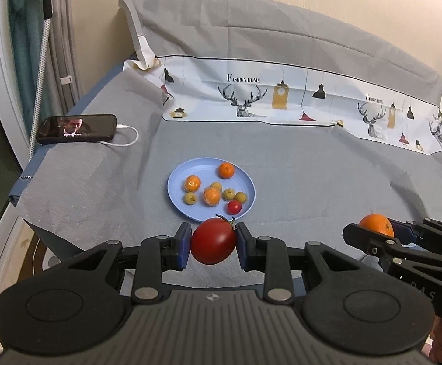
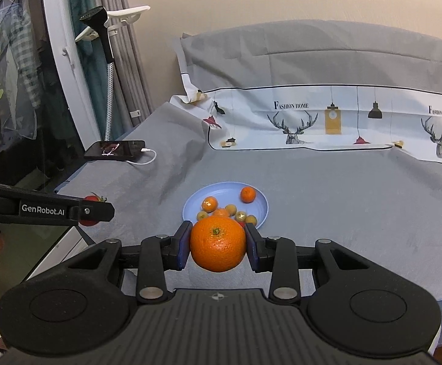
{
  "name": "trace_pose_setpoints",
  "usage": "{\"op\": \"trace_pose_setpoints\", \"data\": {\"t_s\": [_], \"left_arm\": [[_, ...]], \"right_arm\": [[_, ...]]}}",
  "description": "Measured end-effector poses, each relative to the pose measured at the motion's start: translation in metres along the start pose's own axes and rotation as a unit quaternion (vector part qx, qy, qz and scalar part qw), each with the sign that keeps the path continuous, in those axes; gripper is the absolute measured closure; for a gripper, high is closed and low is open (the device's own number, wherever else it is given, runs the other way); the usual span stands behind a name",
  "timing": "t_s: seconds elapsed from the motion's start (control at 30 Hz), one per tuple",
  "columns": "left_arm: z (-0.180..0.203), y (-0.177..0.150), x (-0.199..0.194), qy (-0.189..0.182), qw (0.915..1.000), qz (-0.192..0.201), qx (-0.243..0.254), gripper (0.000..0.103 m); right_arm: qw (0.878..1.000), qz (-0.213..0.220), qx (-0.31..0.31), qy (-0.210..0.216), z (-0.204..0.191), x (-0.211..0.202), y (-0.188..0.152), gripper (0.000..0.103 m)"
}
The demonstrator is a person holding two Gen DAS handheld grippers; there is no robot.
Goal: Organize fruits
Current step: 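Carry the tangerine and cherry tomato over the blue plate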
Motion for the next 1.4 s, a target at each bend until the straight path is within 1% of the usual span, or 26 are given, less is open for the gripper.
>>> {"op": "trace_pose_setpoints", "data": {"t_s": [0.3, 0.43, 0.53, 0.73, 0.97, 1.03, 1.1, 1.23, 1.3, 1.4], "left_arm": [[-0.001, 0.001, 0.007, 0.000, 1.0000, -0.007, -0.002, 0.069], [-0.009, 0.003, 0.009, 0.001, 0.9997, -0.014, -0.018, 0.069], [-0.022, 0.008, 0.006, 0.015, 0.9992, -0.006, -0.036, 0.069], [-0.058, 0.014, -0.003, 0.036, 0.9967, 0.007, -0.073, 0.069], [-0.075, 0.022, -0.002, 0.039, 0.9954, 0.003, -0.088, 0.069], [-0.081, 0.026, -0.009, 0.043, 0.9950, 0.014, -0.088, 0.069], [-0.092, 0.032, -0.018, 0.059, 0.9937, 0.031, -0.090, 0.069], [-0.118, 0.040, -0.033, 0.082, 0.9895, 0.049, -0.109, 0.069], [-0.130, 0.042, -0.038, 0.086, 0.9874, 0.055, -0.121, 0.069], [-0.140, 0.043, -0.037, 0.081, 0.9858, 0.054, -0.137, 0.069]], "right_arm": [[1.000, -0.005, 0.003, -0.004, 0.003, 0.001, -0.003, 0.065], [1.000, -0.012, -0.001, 0.002, 0.001, 0.009, 0.001, 0.065], [1.000, -0.021, -0.006, 0.007, 0.000, 0.016, 0.008, 0.065], [0.998, -0.051, -0.019, 0.040, -0.017, 0.034, 0.021, 0.065], [0.996, -0.062, -0.035, 0.050, -0.034, 0.045, 0.032, 0.065], [0.995, -0.069, -0.038, 0.057, -0.039, 0.049, 0.036, 0.065], [0.994, -0.078, -0.044, 0.066, -0.046, 0.057, 0.044, 0.065], [0.990, -0.092, -0.056, 0.090, -0.063, 0.072, 0.061, 0.065], [0.989, -0.093, -0.064, 0.096, -0.073, 0.077, 0.070, 0.065], [0.988, -0.086, -0.077, 0.101, -0.085, 0.079, 0.078, 0.065]]}}
Point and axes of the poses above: each gripper's, at about its wrist camera, not at the fingertips, and x roughly the way its jaws point, z to its right, y to its top, the point moved 10 cm from there along x, roughly the way its jaws point, and after that the axes turned 11 degrees about -x, right-handed, at the moved point
